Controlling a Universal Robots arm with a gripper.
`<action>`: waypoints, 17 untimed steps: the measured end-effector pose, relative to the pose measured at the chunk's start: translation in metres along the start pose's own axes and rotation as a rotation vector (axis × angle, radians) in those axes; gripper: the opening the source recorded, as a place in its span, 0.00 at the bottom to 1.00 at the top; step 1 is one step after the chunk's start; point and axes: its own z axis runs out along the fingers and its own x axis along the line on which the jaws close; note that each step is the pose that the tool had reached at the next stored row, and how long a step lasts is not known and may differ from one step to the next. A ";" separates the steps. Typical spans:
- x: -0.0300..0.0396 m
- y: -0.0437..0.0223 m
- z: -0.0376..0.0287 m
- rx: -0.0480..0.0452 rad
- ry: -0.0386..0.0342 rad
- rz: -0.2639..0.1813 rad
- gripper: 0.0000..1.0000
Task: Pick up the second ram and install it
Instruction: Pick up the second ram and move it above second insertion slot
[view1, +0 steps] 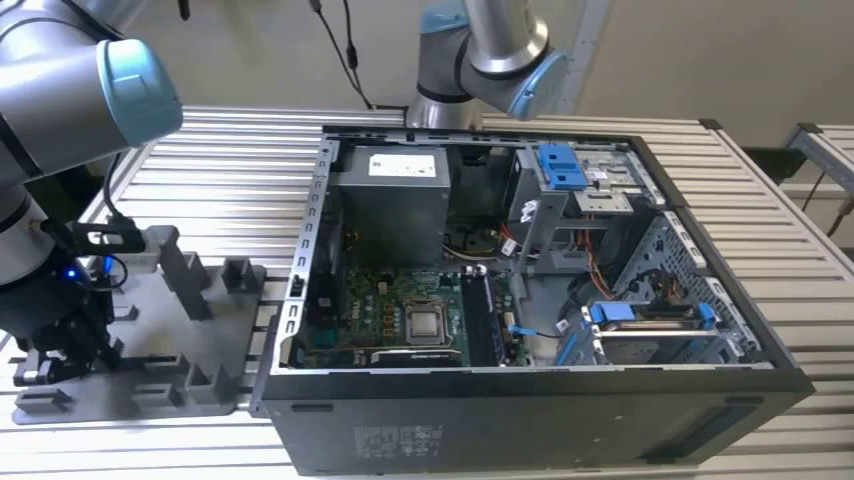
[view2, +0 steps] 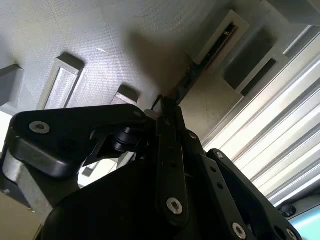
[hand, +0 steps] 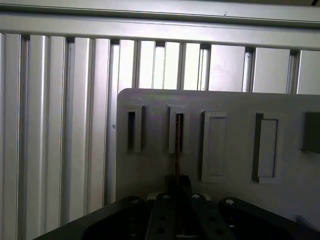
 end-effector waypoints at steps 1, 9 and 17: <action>0.0000 0.0000 0.0000 0.0000 0.0000 0.000 0.14; 0.0000 0.0001 -0.0041 0.0003 -0.0002 0.000 0.14; 0.0000 0.0002 -0.0160 0.0001 -0.0001 0.000 0.14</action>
